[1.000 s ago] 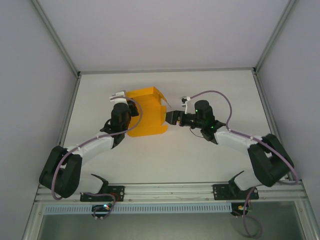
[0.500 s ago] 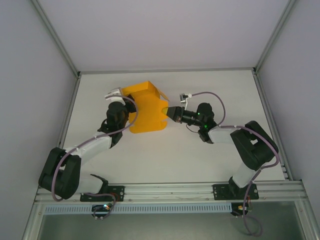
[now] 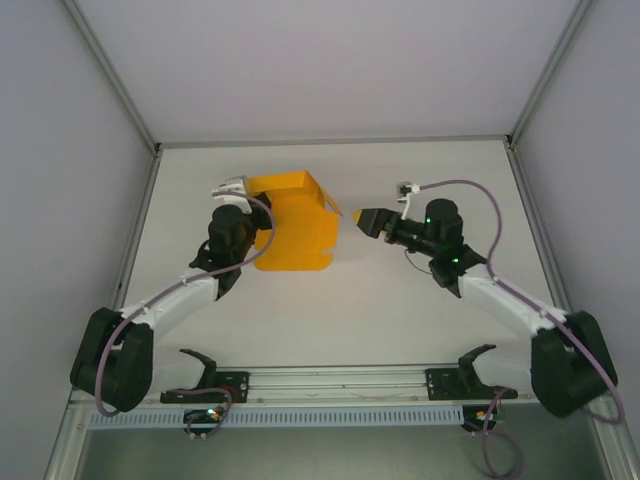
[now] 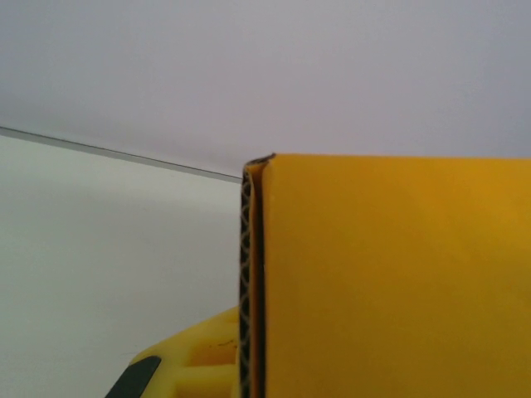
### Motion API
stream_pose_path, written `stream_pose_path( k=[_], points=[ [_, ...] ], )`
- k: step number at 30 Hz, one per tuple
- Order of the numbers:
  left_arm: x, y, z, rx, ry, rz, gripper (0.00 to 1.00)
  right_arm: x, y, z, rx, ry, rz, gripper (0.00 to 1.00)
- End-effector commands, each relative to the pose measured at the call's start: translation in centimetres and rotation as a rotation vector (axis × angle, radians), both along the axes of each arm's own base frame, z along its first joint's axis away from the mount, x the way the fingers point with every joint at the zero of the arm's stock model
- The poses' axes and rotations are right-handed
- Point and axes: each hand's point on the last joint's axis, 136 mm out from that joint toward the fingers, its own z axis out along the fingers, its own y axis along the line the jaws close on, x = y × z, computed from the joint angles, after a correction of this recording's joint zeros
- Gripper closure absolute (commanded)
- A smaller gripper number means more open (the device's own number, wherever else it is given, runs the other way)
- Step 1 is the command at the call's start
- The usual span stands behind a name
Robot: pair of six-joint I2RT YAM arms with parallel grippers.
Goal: Assemble paper box
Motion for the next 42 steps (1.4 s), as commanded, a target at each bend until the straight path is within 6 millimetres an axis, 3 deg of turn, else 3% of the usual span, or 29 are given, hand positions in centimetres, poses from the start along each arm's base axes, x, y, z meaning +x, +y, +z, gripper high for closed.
stream_pose_path(
  k=[1,3,5,7,12,16,19,24,33,37,42],
  points=[
    [-1.1,-1.2,-0.6,0.064,0.023,-0.102,1.0,-1.1,-4.5,-3.9,-0.359,0.059,-0.106,0.17],
    [-1.4,-2.0,-0.8,0.067,0.034,-0.152,1.0,-0.8,-5.6,-3.1,-0.422,0.019,-0.131,0.16],
    [-1.4,-2.6,-1.2,0.077,0.051,-0.179,1.0,-0.4,-5.3,-2.0,-0.448,-0.036,-0.105,0.15],
    [-1.2,-3.0,-1.5,0.093,0.063,-0.189,1.0,-0.2,-3.7,-1.2,-0.443,-0.084,-0.007,0.19],
    [-0.9,-3.6,-2.1,0.125,0.08,-0.188,1.0,-0.3,1.7,-1.2,-0.384,-0.114,0.272,0.43],
    [-0.8,-3.9,-2.6,0.166,0.097,-0.177,1.0,-0.7,5.6,-1.4,-0.4,-0.161,0.406,0.44],
    [-0.6,-3.8,-3.0,0.18,0.114,-0.166,1.0,-0.5,7.3,-1.6,-0.428,-0.189,0.437,0.39],
    [-0.9,-4.3,-3.1,0.19,0.12,-0.181,1.0,2.0,6.4,-2.8,-0.607,-0.191,0.297,0.32],
    [-1.2,-5.3,-3.1,0.236,0.125,-0.196,1.0,4.1,5.1,-1.5,-0.812,-0.331,0.079,0.3],
    [-1.4,-5.8,-3.0,0.253,0.123,-0.2,1.0,4.8,5.3,-1.6,-0.783,-0.323,0.021,0.44],
    [-1.7,-6.0,-2.8,0.277,0.137,-0.143,1.0,6.2,4.6,-1.2,-0.804,-0.318,-0.201,0.8]
  ],
)
